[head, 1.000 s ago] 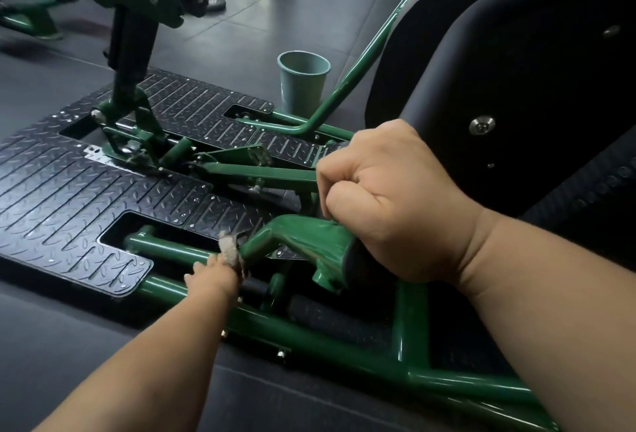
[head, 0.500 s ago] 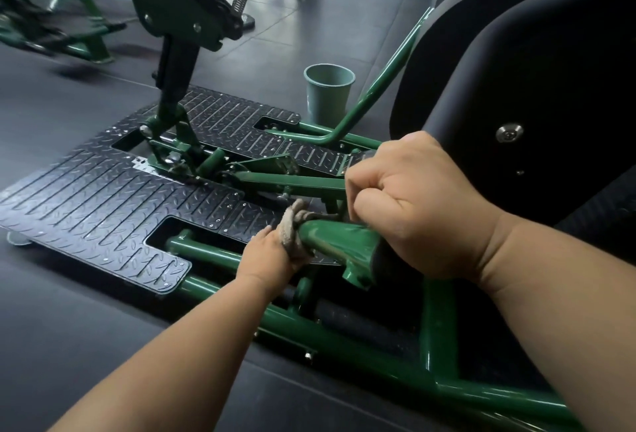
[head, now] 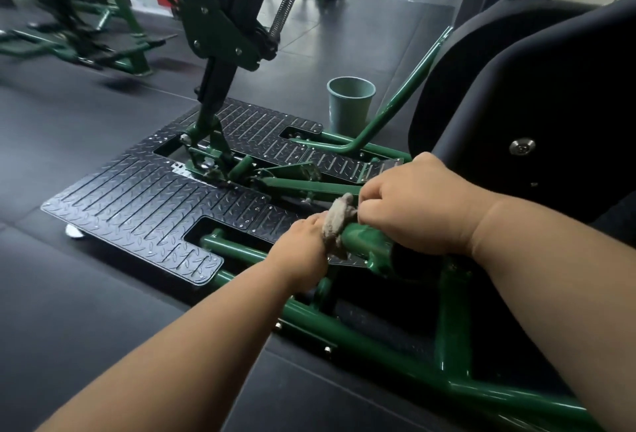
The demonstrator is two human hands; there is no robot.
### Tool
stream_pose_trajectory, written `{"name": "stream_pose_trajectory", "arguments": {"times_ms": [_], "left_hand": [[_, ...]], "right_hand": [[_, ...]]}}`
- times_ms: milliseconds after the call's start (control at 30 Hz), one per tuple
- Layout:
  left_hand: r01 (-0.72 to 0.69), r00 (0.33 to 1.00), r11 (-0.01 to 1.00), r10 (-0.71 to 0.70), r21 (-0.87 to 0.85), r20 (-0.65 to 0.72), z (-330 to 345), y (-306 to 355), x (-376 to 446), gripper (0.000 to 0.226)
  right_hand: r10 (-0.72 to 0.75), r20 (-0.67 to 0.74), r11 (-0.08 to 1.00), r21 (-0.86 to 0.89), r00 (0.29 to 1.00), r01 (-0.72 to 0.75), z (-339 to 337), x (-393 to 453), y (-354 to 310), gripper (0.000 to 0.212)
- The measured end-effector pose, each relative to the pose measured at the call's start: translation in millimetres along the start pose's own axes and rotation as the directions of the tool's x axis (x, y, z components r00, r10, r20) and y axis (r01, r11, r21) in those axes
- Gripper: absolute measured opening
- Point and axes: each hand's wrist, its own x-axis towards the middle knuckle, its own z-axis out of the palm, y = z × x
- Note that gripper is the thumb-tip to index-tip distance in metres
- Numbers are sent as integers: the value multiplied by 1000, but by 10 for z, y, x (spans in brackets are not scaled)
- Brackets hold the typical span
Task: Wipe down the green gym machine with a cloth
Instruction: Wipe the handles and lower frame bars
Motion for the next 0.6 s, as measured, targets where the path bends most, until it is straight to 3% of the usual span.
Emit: {"name": "stream_pose_trajectory", "arguments": {"times_ms": [100, 200, 467, 600], "left_hand": [[96, 995, 984, -96, -152, 8, -52, 64, -91, 48], [195, 981, 941, -191, -275, 41, -50, 84, -111, 44], [308, 949, 803, -297, -510, 105, -317, 468, -216, 48], [345, 939, 793, -291, -502, 185, -521, 607, -238, 28]], "right_hand": [[80, 11, 996, 28, 997, -80, 11, 48, -13, 44], [123, 3, 991, 60, 992, -123, 30, 75, -6, 31], [200, 88, 966, 151, 976, -211, -27, 135, -44, 28], [263, 106, 953, 127, 959, -275, -55, 175, -95, 32]]}}
